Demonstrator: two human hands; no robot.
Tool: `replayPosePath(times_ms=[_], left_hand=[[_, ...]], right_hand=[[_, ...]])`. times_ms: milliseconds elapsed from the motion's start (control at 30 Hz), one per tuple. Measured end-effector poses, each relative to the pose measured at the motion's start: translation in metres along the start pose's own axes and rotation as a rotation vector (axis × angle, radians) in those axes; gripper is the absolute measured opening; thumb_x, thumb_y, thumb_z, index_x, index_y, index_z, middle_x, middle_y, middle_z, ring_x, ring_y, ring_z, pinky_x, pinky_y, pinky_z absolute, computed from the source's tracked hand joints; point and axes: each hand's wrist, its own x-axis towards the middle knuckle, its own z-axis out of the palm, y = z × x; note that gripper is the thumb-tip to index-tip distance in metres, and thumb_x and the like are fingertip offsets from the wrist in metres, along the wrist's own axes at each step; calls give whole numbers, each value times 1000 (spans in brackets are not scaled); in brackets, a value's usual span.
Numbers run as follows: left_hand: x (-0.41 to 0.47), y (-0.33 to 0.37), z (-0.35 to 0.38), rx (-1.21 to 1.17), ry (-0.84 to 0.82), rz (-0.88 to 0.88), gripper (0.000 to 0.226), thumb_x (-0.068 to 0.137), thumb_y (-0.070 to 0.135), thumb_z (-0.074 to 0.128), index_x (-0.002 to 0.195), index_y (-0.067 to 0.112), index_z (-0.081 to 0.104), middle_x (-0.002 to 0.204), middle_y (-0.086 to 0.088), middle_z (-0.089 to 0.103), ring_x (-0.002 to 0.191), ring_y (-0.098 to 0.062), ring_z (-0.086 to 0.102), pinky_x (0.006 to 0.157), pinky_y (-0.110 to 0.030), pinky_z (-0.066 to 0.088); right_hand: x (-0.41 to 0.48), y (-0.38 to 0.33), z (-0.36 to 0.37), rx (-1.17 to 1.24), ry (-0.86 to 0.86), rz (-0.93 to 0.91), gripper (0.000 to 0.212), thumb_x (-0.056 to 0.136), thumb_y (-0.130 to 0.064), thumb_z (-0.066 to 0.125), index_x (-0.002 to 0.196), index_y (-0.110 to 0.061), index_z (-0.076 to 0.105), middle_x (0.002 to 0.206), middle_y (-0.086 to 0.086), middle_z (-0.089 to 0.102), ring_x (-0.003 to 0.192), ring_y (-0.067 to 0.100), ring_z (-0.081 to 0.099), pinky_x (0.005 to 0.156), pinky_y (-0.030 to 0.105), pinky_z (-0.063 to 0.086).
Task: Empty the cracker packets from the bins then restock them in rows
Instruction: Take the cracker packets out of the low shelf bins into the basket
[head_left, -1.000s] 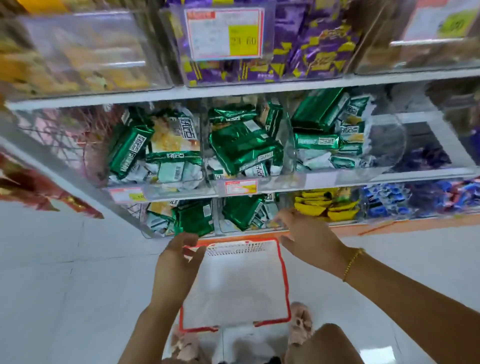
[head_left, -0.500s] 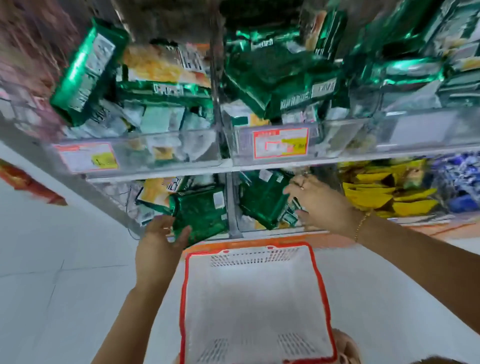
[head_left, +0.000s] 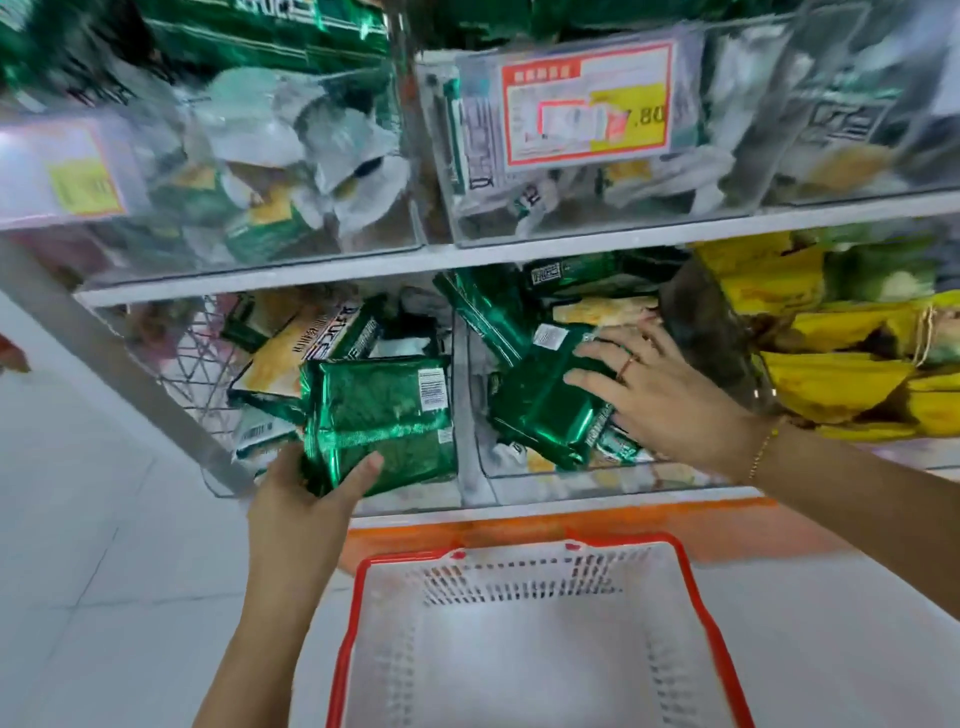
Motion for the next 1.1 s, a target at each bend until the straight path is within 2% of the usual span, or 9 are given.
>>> replayPosePath(times_ms=[100,233,367,533,700,800,900,1000,1100], left_hand=[[5,-4,5,-137,-13,-60,41,76,28,78,68,15,41,59,-4,47,71,-25,68,54,-29,34],[6,-8,10,-333,-44,-56,43,72,24,81,103,4,59,91,-14,67,81,-25,69,80,-42,56],[-8,-6,1,-357,21,87,23,75,17,80,91,19,63,88,-3,72,85,-25,69,83,-47,56],[-45,9,-23,-163,215,354,38,75,17,79,106,12,57,88,3,65,77,-15,60,61,-7,41],[-84,-4,-46,61,233,775,63,65,-8,79,110,29,55,101,8,58,90,-17,58,76,1,37],[-99,-23,-53,165,161,1039,76,55,-21,77,111,26,56,114,29,48,110,-2,52,89,-4,37],[-116,-43,-56,185,133,1174,59,65,-10,70,109,25,55,113,15,50,117,5,45,95,-10,40],[-135,-58,-54,236,127,1203,34,81,14,55,112,28,54,120,6,49,116,-14,51,79,-48,55],[-146,-72,-53,300,53,1281,51,75,-2,75,113,23,53,122,0,47,118,-20,49,89,-37,53]], right_hand=[[4,2,1,-11,82,-72,69,57,1,82,119,-16,58,119,10,62,119,30,48,103,52,29],[9,0,-14,-14,147,-110,61,52,0,87,110,-10,68,107,9,69,105,30,64,103,46,23],[11,-1,-43,-24,84,-78,65,50,-16,91,110,-8,66,102,10,69,99,30,65,106,47,34],[-3,-9,-99,25,53,118,63,73,-29,80,129,-13,55,122,8,61,115,28,54,105,37,33],[-31,-31,-153,474,225,446,44,78,-24,77,118,-15,62,107,5,66,92,17,57,72,23,37],[-47,-39,-166,807,118,646,18,79,-28,76,92,-22,66,93,2,69,76,13,61,71,28,47],[-63,-45,-166,1246,-78,795,29,78,-23,74,101,-7,70,96,10,72,68,6,63,62,17,50],[-81,-54,-162,1623,-249,939,37,83,-17,62,115,1,62,101,13,73,81,17,70,69,27,59],[-96,-69,-155,1832,-316,1010,43,77,-16,65,118,-5,62,112,12,70,95,22,68,82,36,58]])
